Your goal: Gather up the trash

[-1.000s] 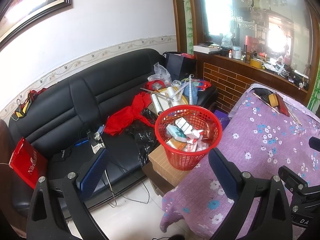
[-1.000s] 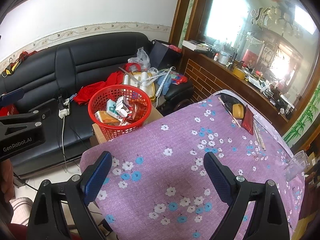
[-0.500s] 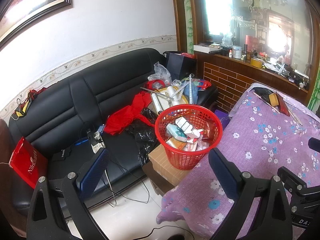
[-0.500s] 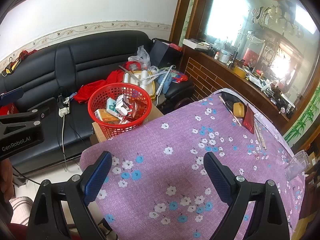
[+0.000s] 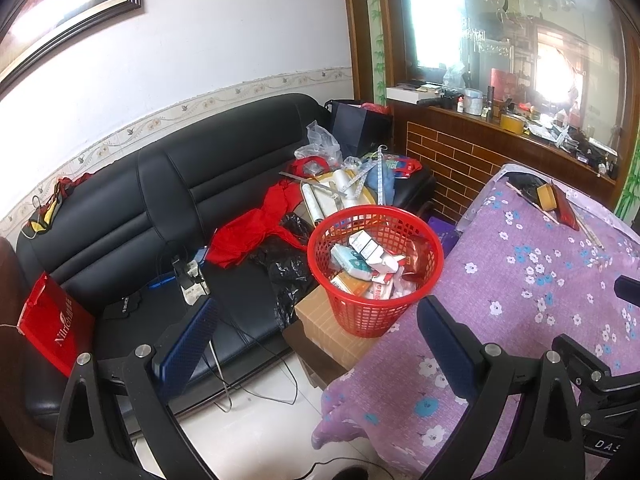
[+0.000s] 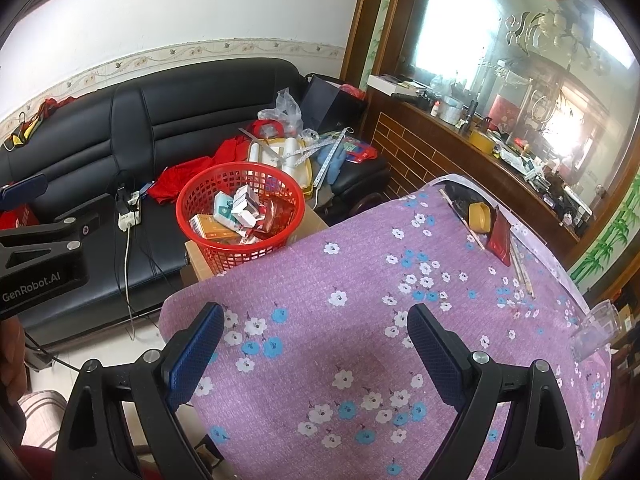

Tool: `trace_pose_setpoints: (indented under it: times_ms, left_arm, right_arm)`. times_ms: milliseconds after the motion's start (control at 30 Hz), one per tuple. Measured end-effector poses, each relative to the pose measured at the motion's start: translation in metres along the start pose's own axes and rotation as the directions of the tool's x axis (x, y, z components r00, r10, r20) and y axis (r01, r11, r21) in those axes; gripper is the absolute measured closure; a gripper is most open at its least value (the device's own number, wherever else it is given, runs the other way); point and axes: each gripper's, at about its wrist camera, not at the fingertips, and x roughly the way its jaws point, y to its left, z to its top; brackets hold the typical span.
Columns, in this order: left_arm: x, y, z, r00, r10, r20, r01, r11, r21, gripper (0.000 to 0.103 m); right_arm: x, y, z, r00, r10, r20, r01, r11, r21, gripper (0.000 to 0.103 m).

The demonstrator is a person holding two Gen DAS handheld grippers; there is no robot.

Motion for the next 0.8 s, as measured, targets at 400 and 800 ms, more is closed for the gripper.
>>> trace_pose_setpoints:
  times_ms: [400,800]
  left_arm:
    - [0.0003,-0.0011,-0.0052,1.0,0.008,-0.002,-0.008,1.0,-0.002,0.004]
    - [0.0004,-0.0001,-0.0042,1.0,0.005,-0.005,-0.005,1.0,-0.001,0.004]
  right_arm:
    - [0.0053,-0.0006,-0.0022,1.0,0.01,-0.01,-0.01,1.0,-0.01,0.008]
    - [0.0049,0.001,-0.0029,1.0,0.01,-0.013,-0.01,1.0,-0.008,0.008]
